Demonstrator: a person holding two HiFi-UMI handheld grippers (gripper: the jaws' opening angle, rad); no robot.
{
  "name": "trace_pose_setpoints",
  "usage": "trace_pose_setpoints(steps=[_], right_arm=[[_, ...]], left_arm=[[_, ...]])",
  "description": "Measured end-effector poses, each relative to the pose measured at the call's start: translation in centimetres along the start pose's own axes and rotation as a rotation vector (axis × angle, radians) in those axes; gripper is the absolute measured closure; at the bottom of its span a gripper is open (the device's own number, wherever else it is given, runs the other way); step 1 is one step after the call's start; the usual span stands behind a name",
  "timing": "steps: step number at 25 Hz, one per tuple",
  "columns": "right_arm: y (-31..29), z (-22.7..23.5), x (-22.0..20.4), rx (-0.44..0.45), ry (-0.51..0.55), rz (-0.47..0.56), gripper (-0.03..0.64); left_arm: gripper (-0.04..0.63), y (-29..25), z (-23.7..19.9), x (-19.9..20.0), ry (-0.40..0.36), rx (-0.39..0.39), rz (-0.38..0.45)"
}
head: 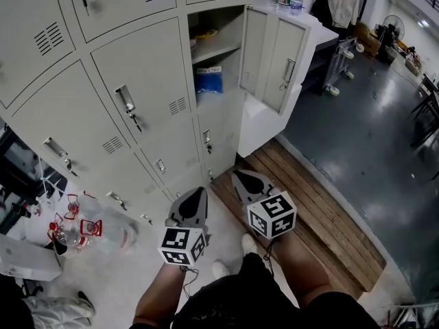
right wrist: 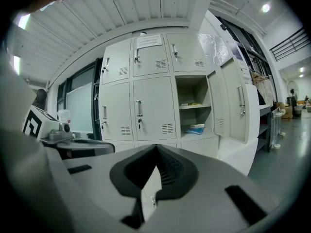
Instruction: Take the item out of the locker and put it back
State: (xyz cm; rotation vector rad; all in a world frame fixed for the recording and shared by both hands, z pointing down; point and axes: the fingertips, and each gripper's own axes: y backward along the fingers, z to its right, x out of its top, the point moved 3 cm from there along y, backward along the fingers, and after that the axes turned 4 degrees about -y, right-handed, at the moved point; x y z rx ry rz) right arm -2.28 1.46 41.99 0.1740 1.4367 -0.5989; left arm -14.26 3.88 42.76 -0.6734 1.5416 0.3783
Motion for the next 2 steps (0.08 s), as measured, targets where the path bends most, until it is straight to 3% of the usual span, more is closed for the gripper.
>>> trace_pose_setpoints(steps=[2], right_arm=[[-0.07, -0.14, 0.16, 0.003, 0.001, 0.003, 0.617]], left_arm=[[0.592, 0.01, -0.08, 0.12, -0.003, 0.001, 0.001]])
